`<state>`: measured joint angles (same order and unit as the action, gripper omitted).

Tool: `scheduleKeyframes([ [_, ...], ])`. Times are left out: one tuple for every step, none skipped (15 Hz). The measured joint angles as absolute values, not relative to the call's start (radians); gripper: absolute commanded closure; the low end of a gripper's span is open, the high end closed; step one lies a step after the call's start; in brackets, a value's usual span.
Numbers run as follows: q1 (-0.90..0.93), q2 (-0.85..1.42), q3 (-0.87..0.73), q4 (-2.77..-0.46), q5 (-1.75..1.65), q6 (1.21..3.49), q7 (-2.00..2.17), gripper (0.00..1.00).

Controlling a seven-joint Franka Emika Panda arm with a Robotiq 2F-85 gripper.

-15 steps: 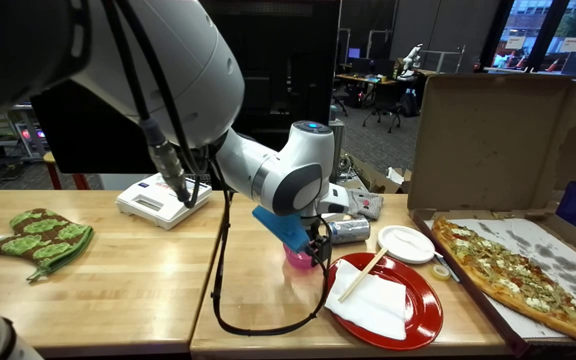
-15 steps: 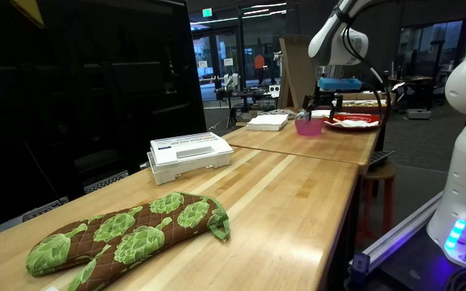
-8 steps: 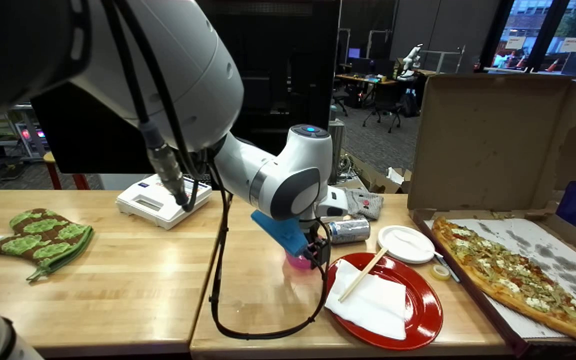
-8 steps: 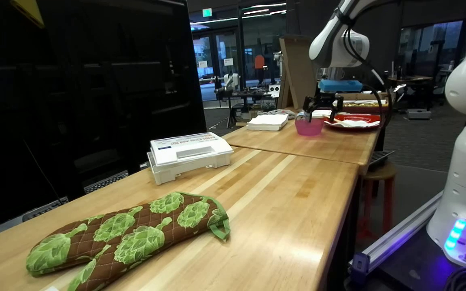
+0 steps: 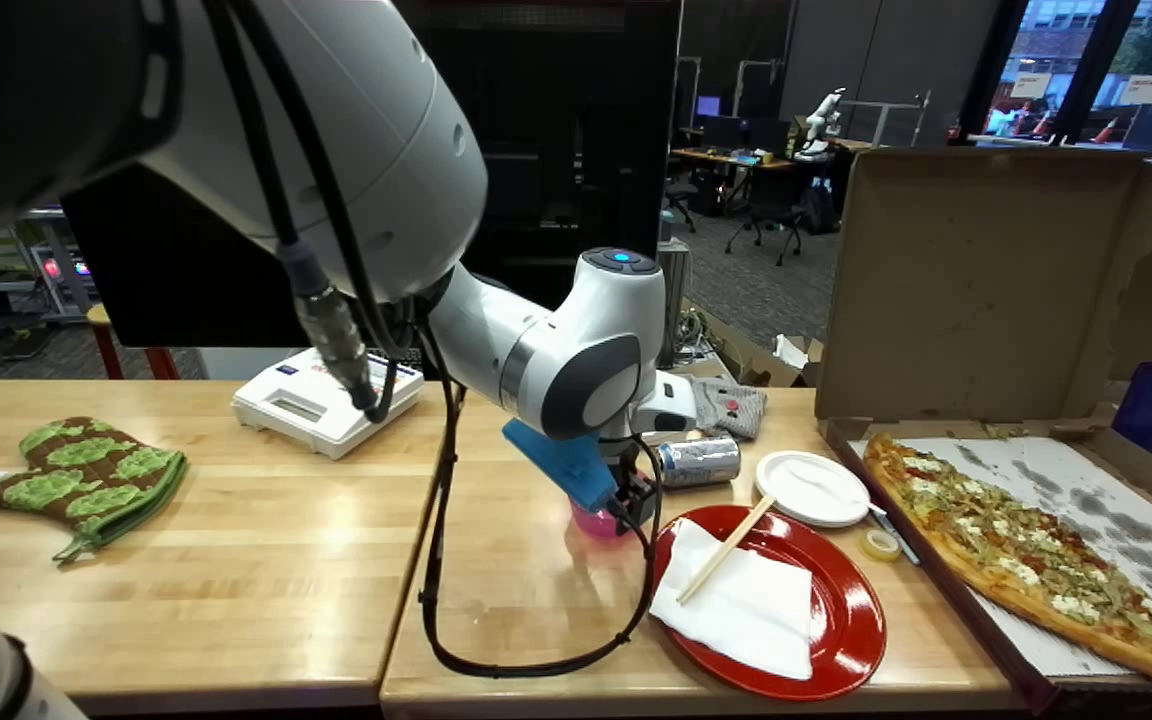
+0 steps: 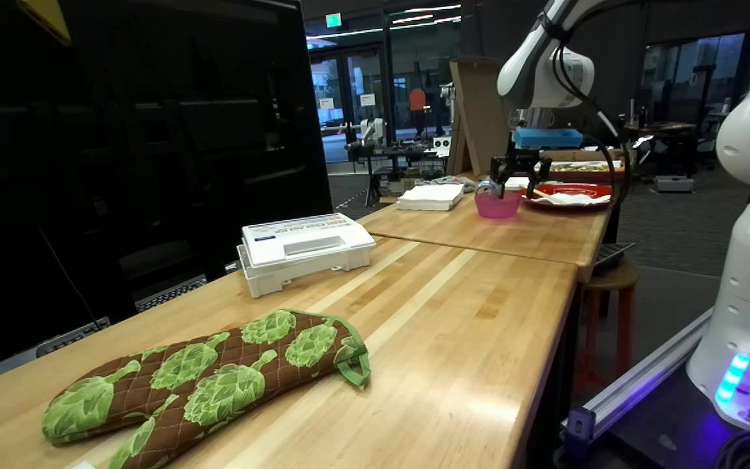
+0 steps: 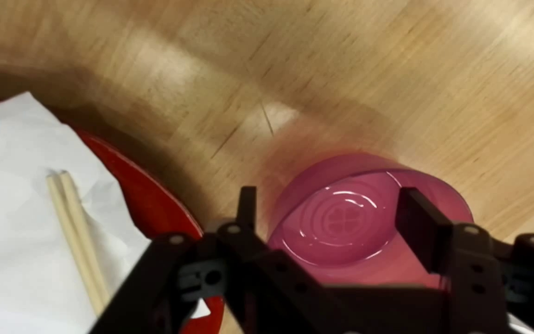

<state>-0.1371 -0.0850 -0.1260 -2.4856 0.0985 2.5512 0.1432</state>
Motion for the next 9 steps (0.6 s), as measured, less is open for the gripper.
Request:
scheduleKeyframes([
  [-0.137,-0.085,-0.126,-2.485,0.098,2.55,0.144,0.2],
  [-0.137,-0.085,-0.126,-2.485,0.098,2.549,0.145,0.2],
  [-0.137,-0.084,-0.126,-2.485,0.098,2.548,0.147,0.2],
  [-0.137,-0.083,-0.126,-2.484,0.098,2.547,0.148,0.21],
  [-0.137,-0.081,-0.126,-2.484,0.098,2.546,0.149,0.21],
  [-0.137,-0.08,-0.126,-2.483,0.098,2.544,0.149,0.21],
  [-0.137,-0.078,-0.126,-2.483,0.098,2.543,0.15,0.22],
  [-0.137,-0.076,-0.126,-2.481,0.099,2.539,0.15,0.24],
  [-0.137,-0.073,-0.126,-2.477,0.1,2.533,0.15,0.34],
])
